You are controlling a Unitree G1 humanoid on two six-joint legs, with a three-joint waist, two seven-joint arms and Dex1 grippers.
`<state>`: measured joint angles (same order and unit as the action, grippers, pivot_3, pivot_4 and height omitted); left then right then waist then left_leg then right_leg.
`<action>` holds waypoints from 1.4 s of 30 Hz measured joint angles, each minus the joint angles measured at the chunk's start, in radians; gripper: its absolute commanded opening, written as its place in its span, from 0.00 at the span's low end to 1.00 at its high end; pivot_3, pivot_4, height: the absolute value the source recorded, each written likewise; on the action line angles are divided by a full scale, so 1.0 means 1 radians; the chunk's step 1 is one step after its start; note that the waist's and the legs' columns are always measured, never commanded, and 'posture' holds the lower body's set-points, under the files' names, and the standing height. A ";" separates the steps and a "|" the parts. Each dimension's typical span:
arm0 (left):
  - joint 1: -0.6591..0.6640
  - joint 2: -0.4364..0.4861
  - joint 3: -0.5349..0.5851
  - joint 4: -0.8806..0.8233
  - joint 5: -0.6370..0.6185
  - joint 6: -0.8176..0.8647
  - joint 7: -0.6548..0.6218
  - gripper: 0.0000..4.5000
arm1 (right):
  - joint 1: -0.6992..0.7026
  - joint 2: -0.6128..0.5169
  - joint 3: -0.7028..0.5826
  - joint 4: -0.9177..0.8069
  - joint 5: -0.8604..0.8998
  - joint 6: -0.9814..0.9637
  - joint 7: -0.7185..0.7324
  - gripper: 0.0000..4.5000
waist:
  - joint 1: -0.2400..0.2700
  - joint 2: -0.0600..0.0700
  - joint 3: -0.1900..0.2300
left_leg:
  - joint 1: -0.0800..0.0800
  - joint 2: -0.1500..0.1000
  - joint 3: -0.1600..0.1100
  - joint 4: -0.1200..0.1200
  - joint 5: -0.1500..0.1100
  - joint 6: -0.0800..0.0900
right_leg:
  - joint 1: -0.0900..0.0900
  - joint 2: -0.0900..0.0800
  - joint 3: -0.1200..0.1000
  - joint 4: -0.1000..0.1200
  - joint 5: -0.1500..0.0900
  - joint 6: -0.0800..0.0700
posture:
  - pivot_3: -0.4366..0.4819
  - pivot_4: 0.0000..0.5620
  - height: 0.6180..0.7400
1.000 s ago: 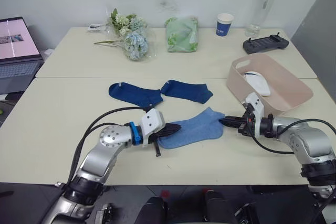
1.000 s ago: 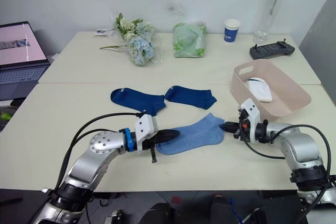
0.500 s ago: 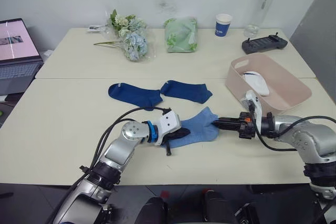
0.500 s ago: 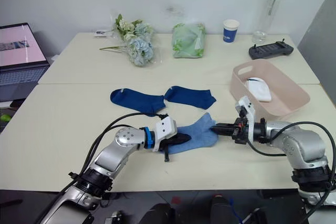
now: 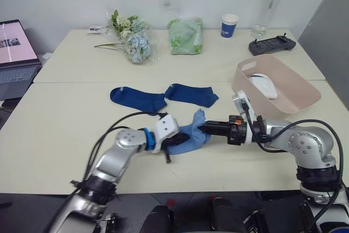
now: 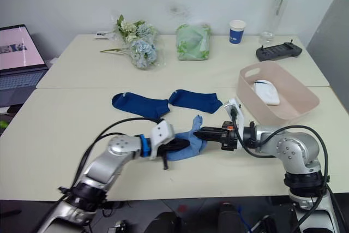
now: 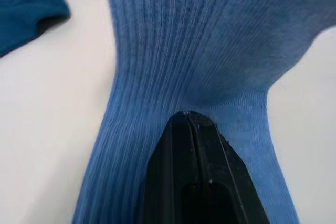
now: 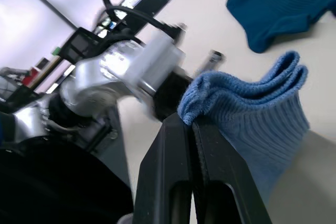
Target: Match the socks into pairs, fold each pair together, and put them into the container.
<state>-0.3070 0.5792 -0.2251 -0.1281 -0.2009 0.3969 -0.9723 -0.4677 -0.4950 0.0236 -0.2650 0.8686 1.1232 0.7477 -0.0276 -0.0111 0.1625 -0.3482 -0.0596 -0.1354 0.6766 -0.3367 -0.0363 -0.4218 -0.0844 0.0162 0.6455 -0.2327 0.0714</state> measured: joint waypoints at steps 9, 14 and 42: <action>0.058 0.265 0.229 -0.219 -0.136 0.180 -0.065 0.00 | -0.082 0.031 0.205 0.039 -0.154 -0.060 0.022 0.00 | -0.001 0.000 0.001 | 0.000 0.000 0.000 0.000 0.000 0.000 | 0.000 0.000 0.000 -0.001 0.000 0.000 | 0.48 0.27 1.00; 0.084 0.270 0.259 -0.175 -0.128 0.161 -0.037 0.00 | -0.093 0.067 0.300 0.067 -0.203 -0.072 0.045 0.00 | -0.001 0.001 0.001 | 0.000 0.001 -0.001 0.000 0.000 0.000 | 0.000 -0.001 0.000 -0.001 0.000 0.000 | 0.48 0.27 1.00; 0.117 0.120 0.025 -0.144 -0.028 0.068 0.070 0.00 | -0.096 0.048 0.077 0.116 -0.164 0.066 -0.084 0.99 | -0.009 0.001 0.001 | 0.000 0.001 0.000 -0.001 0.000 0.000 | -0.002 0.002 0.001 0.000 0.000 -0.001 | 0.48 0.27 1.00</action>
<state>-0.1903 0.6993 -0.2006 -0.2724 -0.2290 0.4651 -0.9024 -0.5640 -0.4466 0.1008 -0.1493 0.7045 1.1893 0.6636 -0.0369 -0.0104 0.1633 -0.3486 -0.0589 -0.1350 0.6754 -0.3371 -0.0359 -0.4235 -0.0826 0.0175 0.6457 -0.2323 0.0706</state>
